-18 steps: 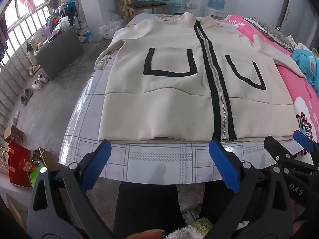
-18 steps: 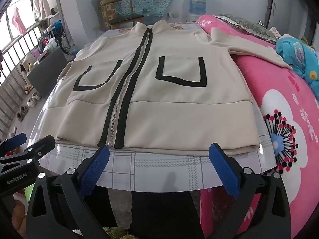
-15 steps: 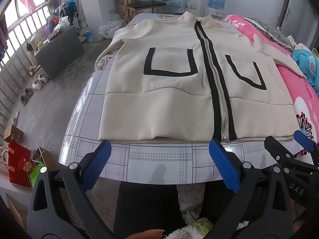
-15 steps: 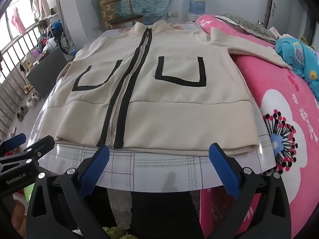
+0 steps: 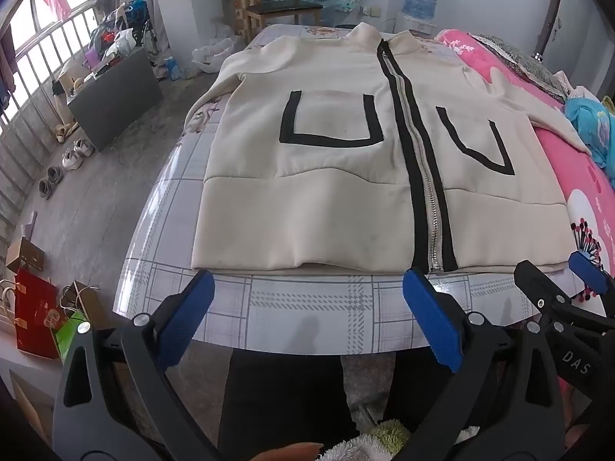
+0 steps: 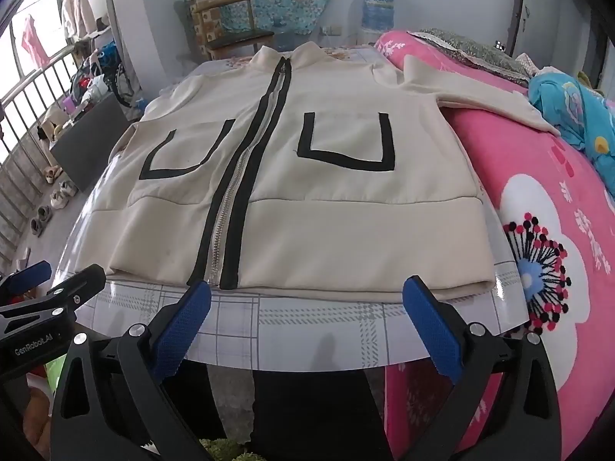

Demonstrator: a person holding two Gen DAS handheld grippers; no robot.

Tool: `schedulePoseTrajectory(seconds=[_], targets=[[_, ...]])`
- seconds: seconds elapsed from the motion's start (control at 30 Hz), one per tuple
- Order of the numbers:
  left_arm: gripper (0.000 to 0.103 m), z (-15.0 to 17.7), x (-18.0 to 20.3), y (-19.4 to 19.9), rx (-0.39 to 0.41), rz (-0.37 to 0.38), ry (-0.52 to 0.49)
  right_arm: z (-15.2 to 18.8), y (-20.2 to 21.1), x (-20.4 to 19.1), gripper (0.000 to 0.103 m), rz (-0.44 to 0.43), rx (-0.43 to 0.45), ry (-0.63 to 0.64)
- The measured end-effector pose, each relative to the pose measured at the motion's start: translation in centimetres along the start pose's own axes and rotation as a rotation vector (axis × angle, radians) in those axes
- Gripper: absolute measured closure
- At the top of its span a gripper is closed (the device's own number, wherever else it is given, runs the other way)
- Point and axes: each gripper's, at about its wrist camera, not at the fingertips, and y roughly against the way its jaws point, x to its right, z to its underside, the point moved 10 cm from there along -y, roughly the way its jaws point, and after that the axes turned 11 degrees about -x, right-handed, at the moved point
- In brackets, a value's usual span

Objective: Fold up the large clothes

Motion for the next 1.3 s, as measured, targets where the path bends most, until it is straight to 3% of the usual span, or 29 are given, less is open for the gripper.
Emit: schedulePoseTrajectory(seconds=[1.3], targets=[[0.008, -0.08, -0.15, 0.36, 0.0, 0.0, 0.001, -0.21, 0.82, 0.36, 0.006, -0.004, 0.016, -0.014]])
